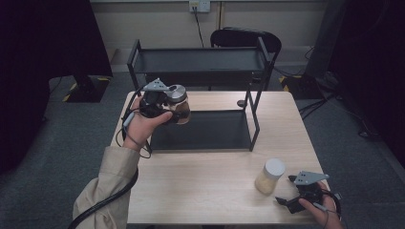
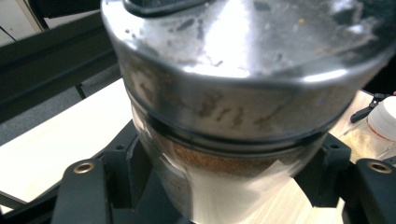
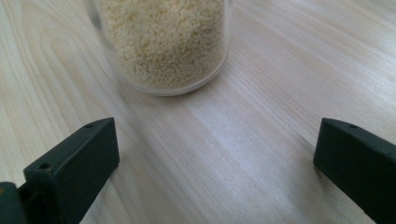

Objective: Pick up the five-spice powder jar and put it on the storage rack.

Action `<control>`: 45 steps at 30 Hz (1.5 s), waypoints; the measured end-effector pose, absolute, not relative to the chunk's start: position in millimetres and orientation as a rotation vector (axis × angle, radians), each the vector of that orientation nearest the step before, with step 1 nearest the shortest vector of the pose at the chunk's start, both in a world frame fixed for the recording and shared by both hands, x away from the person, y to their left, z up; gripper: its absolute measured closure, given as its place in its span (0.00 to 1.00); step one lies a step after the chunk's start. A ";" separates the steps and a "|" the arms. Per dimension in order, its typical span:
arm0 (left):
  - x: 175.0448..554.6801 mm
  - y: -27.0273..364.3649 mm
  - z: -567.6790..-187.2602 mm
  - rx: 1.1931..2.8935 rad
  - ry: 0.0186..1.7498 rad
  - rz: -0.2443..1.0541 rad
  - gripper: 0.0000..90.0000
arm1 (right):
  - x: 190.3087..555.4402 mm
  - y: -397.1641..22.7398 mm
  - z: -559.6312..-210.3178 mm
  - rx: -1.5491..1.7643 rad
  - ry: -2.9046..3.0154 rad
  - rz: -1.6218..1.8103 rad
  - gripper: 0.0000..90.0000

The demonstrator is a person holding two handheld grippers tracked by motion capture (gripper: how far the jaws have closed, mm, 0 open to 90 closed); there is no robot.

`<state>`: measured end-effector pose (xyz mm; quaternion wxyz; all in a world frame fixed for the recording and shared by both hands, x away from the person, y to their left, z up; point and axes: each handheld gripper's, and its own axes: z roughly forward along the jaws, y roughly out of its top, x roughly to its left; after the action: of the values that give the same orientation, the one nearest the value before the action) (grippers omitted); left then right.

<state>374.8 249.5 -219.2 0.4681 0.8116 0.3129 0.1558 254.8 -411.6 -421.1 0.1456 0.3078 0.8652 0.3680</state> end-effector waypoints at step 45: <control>387.3 258.3 -132.8 1.981 0.749 0.381 0.33 | 254.9 -411.5 -420.9 0.887 2.492 1.059 0.00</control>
<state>387.3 258.3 -132.8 0.4749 0.8101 0.3063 0.1559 254.9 -411.5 -420.9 0.1456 0.3080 0.8653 0.3678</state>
